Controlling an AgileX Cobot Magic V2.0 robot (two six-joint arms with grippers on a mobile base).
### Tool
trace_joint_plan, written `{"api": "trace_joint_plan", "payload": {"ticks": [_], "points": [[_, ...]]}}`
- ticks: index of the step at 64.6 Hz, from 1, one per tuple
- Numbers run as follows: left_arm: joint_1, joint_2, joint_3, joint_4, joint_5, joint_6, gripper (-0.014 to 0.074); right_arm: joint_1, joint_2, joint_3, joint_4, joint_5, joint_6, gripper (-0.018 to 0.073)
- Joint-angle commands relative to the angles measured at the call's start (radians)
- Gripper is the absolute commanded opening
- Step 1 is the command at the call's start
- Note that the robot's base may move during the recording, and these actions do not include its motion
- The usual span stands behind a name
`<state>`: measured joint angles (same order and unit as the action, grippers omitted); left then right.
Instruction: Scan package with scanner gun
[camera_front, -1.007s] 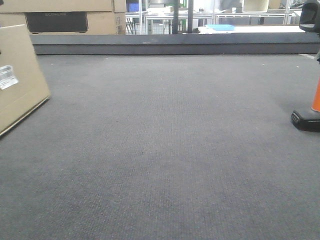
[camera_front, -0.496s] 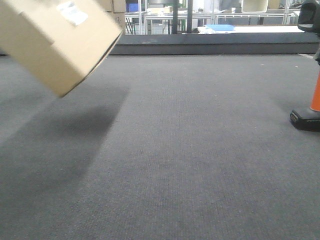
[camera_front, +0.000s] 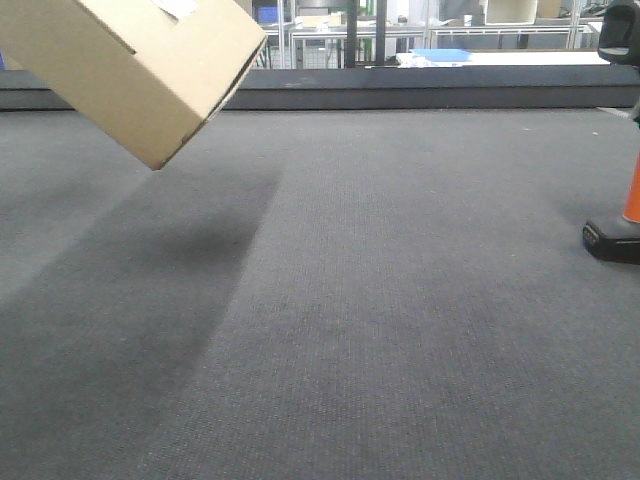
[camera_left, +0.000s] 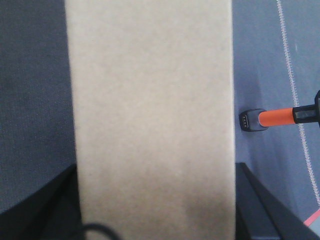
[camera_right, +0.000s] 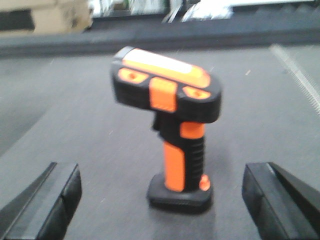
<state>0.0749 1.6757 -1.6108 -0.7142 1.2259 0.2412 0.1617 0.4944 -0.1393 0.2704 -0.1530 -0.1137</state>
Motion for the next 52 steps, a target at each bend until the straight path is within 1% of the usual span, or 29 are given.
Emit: {"api": "trace_joint_plan", "payload": {"ticks": [1,13,27,31,35,39,52], "points": [[0.000,-0.015,-0.008,-0.033,-0.005,0.006,-0.0111,0.001,0.055,0.015,0.005,-0.109,-0.001,0.0559],[0.000,-0.015,-0.008,-0.035,-0.005,0.006,-0.0111,0.001,0.223,0.015,0.022,-0.281,-0.001,0.0559],[0.000,-0.015,-0.008,-0.035,-0.005,0.006,-0.0111,0.001,0.416,0.010,0.022,-0.430,-0.001,0.0559],[0.000,-0.015,-0.008,-0.035,-0.005,0.006,-0.0111,0.001,0.457,0.010,0.020,-0.467,0.015,0.0559],[0.000,-0.015,-0.008,-0.035,-0.005,0.006,-0.0111,0.001,0.488,0.006,0.000,-0.509,0.025,0.0559],[0.000,-0.015,-0.008,-0.035,-0.005,0.006,-0.0111,0.001,0.517,-0.013,-0.015,-0.510,0.026,0.0559],[0.000,-0.015,-0.008,-0.035,-0.005,0.010,-0.0111,0.001,0.609,-0.114,-0.015,-0.479,0.026,0.0559]]}}
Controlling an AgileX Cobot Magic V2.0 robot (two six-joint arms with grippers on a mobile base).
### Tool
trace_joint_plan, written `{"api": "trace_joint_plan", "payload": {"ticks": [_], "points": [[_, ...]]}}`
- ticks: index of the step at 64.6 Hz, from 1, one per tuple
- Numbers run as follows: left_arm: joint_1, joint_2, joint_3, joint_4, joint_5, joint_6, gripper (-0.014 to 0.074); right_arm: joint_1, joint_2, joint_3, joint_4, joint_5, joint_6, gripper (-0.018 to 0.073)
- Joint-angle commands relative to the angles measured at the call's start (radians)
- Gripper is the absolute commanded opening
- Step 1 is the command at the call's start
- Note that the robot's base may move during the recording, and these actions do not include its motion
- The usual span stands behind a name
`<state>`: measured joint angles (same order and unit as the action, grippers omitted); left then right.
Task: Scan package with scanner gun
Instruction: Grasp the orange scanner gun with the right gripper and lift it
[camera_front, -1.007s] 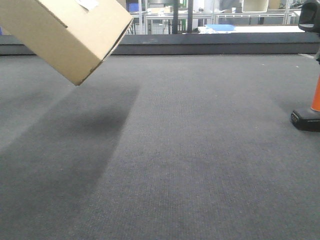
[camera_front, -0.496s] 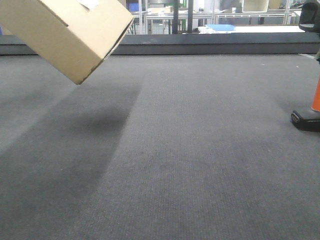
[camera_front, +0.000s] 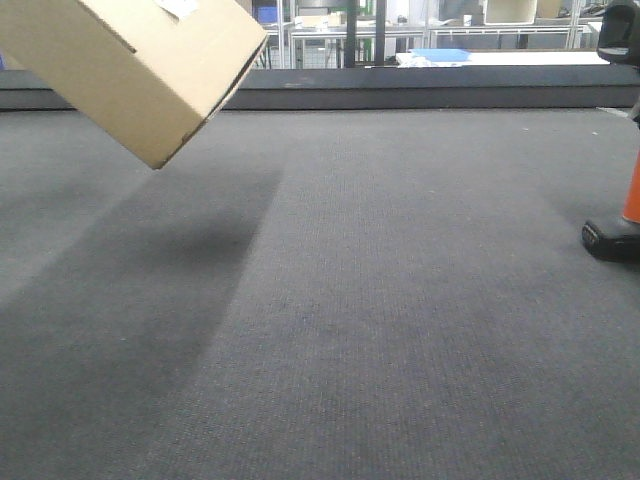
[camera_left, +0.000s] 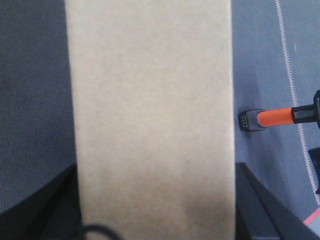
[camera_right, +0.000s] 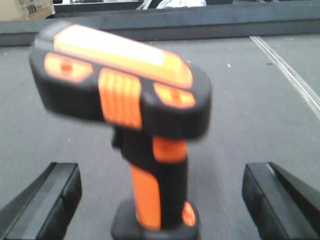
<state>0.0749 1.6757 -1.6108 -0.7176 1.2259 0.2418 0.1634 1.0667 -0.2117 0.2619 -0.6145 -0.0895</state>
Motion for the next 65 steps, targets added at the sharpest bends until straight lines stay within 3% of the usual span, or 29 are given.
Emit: {"api": "trace_joint_plan", "payload": {"ticks": [1,11,38,47,65], "points": [[0.000,-0.015,-0.008,-0.032,-0.005,0.009,-0.0111,-0.001,0.043,-0.047,-0.006,-0.012,0.002,0.0559],[0.000,-0.015,-0.008,-0.032,-0.005,0.009,-0.0111,-0.001,0.109,-0.089,-0.006,0.009,0.005,0.0559],[0.000,-0.015,-0.008,-0.012,-0.005,0.009,-0.0111,-0.001,0.242,-0.175,0.018,0.031,0.155,0.0559],[0.000,-0.015,-0.008,-0.012,-0.005,0.009,-0.0111,-0.001,0.271,-0.183,0.025,-0.004,0.212,0.0559],[0.000,-0.015,-0.008,-0.010,-0.005,0.009,-0.0111,0.000,0.309,-0.184,0.025,-0.086,0.221,0.0559]]}}
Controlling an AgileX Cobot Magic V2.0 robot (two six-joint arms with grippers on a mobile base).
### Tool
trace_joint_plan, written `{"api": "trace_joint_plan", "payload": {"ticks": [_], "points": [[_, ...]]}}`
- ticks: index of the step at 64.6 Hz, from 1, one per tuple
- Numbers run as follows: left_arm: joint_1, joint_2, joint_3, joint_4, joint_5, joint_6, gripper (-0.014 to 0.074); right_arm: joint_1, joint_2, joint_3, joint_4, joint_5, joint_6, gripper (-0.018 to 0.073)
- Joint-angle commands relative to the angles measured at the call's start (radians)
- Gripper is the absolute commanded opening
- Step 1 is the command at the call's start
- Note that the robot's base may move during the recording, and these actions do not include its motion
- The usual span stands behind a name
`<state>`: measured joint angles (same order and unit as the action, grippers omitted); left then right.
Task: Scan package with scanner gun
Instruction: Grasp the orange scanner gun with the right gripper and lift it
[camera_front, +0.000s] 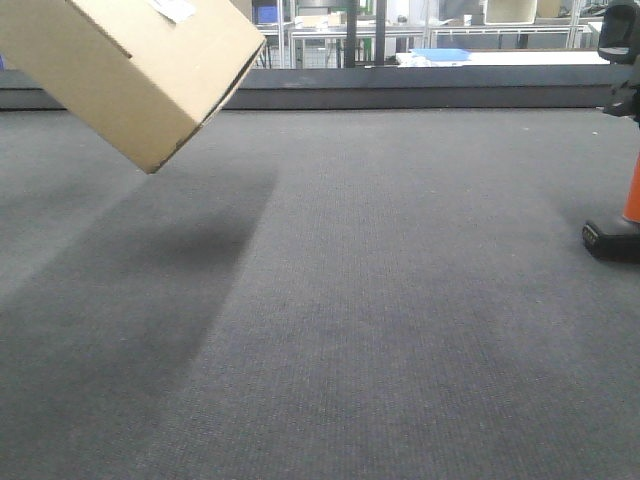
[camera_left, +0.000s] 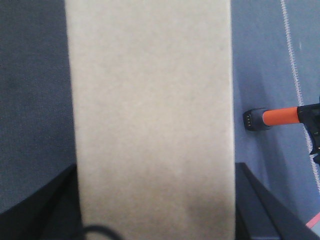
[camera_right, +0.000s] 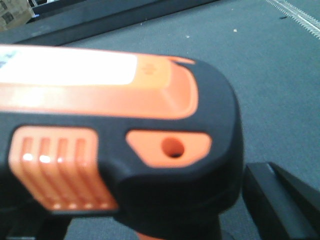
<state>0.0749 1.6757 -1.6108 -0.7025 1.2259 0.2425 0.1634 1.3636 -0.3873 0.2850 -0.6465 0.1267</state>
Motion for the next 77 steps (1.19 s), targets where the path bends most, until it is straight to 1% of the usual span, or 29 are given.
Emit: {"api": "trace_joint_plan", "payload": {"ticks": [1,9,21,24,27,30,36,40,41,42,44,47,58,63,69,77], "points": [[0.000,-0.015,-0.008,-0.025,-0.005,0.008,-0.0111,0.000,0.015,-0.008,0.002,-0.058,0.005,0.0559],[0.000,-0.015,-0.008,-0.025,-0.005,0.008,-0.0111,0.000,0.043,-0.016,-0.004,-0.103,0.005,0.0559],[0.000,-0.013,-0.008,-0.018,-0.005,0.008,-0.0111,0.000,0.061,-0.048,-0.012,-0.094,0.005,0.0557],[0.000,-0.013,-0.008,-0.016,-0.005,0.008,-0.0111,0.000,0.061,-0.052,-0.012,-0.094,0.005,0.0540],[0.000,-0.013,-0.008,-0.017,-0.005,0.008,-0.0111,0.000,0.061,-0.055,-0.012,-0.094,0.005,0.0499],[0.000,-0.013,-0.008,-0.017,-0.005,0.008,-0.0111,0.000,0.061,-0.057,-0.012,-0.094,0.005,0.0433],[0.000,-0.013,-0.008,-0.017,-0.005,0.008,-0.0111,0.000,0.061,-0.057,-0.012,-0.085,0.005,0.0213],[0.000,-0.013,-0.008,-0.017,-0.005,0.008,-0.0111,0.000,0.061,-0.057,-0.012,-0.074,0.005,0.0052],[0.000,-0.013,-0.008,-0.016,-0.005,0.008,-0.0111,0.000,0.061,-0.057,-0.012,-0.071,0.005,-0.0029],[0.000,-0.013,-0.008,-0.016,-0.005,0.008,-0.0111,0.000,0.061,-0.057,-0.012,-0.069,0.005,-0.0088],[0.000,-0.013,-0.008,-0.016,-0.005,0.008,-0.0111,0.000,0.061,-0.057,-0.012,-0.069,0.005,-0.0170],[0.000,-0.013,-0.008,-0.016,-0.005,0.008,-0.0111,0.000,0.061,-0.057,-0.012,-0.071,0.005,-0.0153],[0.000,-0.013,-0.008,-0.014,-0.005,0.008,-0.0111,0.000,0.041,-0.081,-0.012,-0.072,0.005,-0.0154],[0.000,-0.013,-0.008,-0.002,-0.005,0.008,-0.0111,0.000,0.018,-0.107,-0.020,-0.057,-0.012,-0.0154],[0.000,-0.013,-0.008,0.016,-0.005,0.008,-0.0111,0.000,-0.017,-0.167,-0.048,0.033,-0.099,-0.0154],[0.000,-0.013,-0.008,0.062,-0.005,0.008,-0.0111,0.000,-0.051,-0.281,-0.050,0.229,-0.236,-0.0154]]}}
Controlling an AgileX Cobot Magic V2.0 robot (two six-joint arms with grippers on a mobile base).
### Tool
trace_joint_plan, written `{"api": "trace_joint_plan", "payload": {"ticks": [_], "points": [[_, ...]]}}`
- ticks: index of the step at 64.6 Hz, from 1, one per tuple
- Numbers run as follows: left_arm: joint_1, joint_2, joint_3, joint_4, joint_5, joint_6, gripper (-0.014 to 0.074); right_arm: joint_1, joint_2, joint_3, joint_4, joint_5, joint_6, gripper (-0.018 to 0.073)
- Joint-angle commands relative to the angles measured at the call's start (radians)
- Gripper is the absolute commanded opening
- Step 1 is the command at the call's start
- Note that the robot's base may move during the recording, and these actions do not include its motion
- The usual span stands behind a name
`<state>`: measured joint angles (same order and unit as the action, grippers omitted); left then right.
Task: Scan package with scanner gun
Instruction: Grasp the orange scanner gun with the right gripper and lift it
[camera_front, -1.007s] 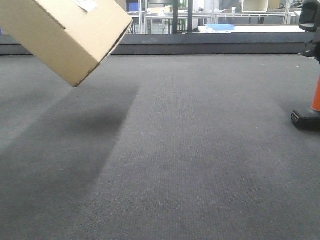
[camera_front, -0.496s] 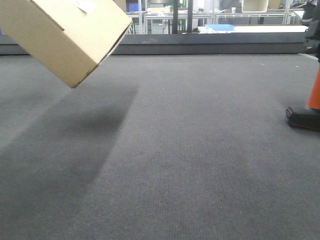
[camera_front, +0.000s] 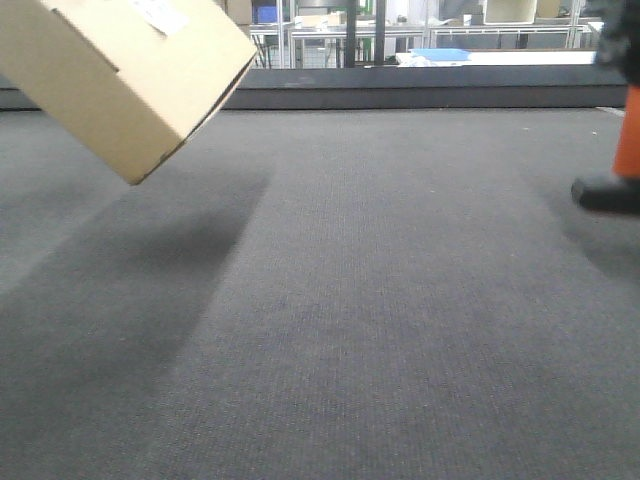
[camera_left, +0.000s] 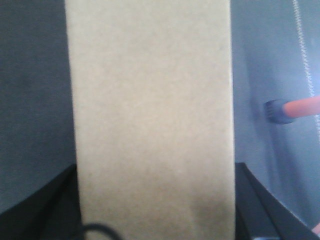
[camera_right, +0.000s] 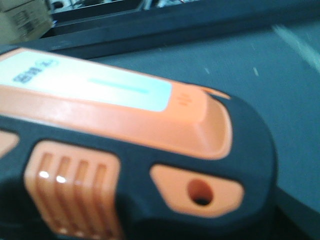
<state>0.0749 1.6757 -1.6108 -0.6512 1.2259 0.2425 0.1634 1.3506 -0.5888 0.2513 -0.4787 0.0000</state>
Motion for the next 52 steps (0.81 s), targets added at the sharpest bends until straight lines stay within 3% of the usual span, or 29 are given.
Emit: {"api": "trace_joint_plan", "payload": {"ticks": [1,16,34,52], "points": [[0.000,-0.013,-0.008,0.015,-0.005,0.008,-0.0111,0.000,-0.038,-0.087,-0.016,0.071,-0.125,-0.0154],[0.000,-0.013,-0.008,0.031,-0.005,0.008,-0.0111,0.000,-0.046,-0.284,-0.071,0.322,-0.343,-0.0154],[0.000,-0.013,-0.008,0.041,-0.005,0.008,-0.0111,0.000,-0.046,-0.396,-0.332,0.411,-0.346,-0.0154],[0.000,-0.013,-0.008,0.063,-0.005,0.008,-0.0111,0.000,-0.046,-0.411,-0.334,0.403,-0.346,-0.0154]]}}
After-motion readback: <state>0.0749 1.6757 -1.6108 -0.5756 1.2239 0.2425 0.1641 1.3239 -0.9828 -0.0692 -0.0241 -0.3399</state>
